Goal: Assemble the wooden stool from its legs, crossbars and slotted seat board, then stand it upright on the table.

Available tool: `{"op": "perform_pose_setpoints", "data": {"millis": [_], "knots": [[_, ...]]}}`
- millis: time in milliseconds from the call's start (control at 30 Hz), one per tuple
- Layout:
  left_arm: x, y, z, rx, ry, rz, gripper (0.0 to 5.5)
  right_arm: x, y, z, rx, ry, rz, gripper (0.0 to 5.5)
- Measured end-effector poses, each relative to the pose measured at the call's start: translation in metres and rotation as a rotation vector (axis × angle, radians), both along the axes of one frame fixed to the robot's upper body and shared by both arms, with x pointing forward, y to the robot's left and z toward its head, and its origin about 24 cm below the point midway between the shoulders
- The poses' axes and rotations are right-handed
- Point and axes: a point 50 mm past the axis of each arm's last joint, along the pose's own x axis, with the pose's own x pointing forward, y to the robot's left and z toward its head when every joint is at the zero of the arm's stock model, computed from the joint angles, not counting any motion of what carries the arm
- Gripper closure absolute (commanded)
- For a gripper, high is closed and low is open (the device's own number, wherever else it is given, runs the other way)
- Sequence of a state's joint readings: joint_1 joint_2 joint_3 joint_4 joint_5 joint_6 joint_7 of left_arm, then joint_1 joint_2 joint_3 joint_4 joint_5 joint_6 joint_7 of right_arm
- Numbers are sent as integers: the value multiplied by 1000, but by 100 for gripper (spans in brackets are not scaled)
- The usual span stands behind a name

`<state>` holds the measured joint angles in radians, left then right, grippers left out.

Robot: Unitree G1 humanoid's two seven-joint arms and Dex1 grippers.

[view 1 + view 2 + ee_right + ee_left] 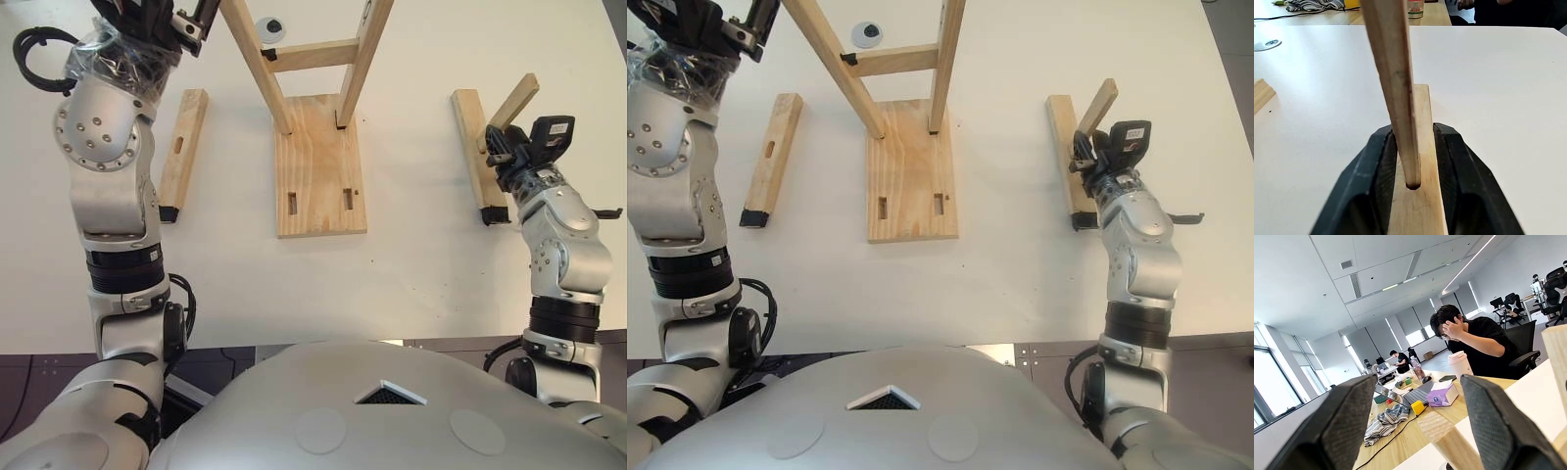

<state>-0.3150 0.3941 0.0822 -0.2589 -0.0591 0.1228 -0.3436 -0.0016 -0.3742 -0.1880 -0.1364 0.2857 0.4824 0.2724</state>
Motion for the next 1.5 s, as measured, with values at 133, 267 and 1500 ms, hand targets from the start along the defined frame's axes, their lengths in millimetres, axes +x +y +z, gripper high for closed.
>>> {"op": "perform_pose_setpoints", "data": {"millis": [133,267,1500], "knots": [[-3,0,0,-2,-7,8,239,-8,-4,7,-49,74,42,298],[-6,2,-7,6,16,17,239,-21,-6,1,-48,182,34,241],[-61,-60,-65,-789,717,-800,239,53,-45,109,186,-198,499,346]]}}
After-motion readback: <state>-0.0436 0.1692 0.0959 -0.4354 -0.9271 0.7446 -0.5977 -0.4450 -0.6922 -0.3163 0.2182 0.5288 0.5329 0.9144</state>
